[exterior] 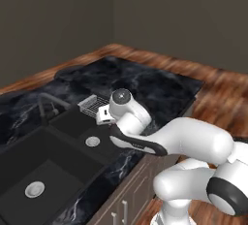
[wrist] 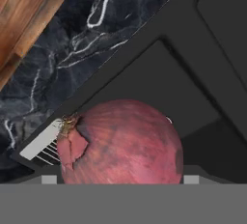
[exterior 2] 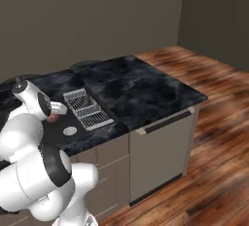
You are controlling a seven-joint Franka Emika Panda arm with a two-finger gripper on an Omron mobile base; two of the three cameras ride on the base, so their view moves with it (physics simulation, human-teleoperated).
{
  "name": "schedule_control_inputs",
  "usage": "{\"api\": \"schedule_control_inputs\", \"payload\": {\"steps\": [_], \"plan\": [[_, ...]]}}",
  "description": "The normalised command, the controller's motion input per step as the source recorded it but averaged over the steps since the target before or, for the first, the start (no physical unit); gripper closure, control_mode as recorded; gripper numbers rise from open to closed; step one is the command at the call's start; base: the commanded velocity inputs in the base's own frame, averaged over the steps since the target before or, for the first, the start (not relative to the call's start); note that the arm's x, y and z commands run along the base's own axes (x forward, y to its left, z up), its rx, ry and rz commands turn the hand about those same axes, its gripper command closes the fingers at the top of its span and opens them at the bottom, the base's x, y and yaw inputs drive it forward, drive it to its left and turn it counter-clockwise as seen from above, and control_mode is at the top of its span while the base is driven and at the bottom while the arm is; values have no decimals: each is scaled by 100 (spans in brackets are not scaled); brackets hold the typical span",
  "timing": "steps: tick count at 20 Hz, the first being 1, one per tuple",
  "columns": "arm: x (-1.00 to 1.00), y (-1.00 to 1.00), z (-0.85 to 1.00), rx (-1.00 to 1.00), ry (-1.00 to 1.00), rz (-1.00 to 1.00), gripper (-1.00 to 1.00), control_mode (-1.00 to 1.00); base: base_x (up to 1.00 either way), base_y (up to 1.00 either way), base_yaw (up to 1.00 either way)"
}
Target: Turn on the sink faucet. Then move the onion from the counter to the sink. Turn off the sink. Move the vegetable from the sink to the pot next to the stove. Finally move the pot to the rear right burner.
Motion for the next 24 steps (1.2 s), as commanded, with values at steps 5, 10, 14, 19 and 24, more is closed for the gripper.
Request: {"api": "schedule_control_inputs", "payload": {"steps": [5, 10, 14, 19, 24], "plan": [[0, 0, 0, 0, 0, 0, 100, 100, 0, 0, -56], [0, 0, 0, 0, 0, 0, 100, 100, -5, -7, -50], [0, 0, 0, 0, 0, 0, 100, 100, -9, -20, -46], [0, 0, 0, 0, 0, 0, 100, 100, -1, -12, -46], [0, 0, 0, 0, 0, 0, 100, 100, 0, -6, -49]]}}
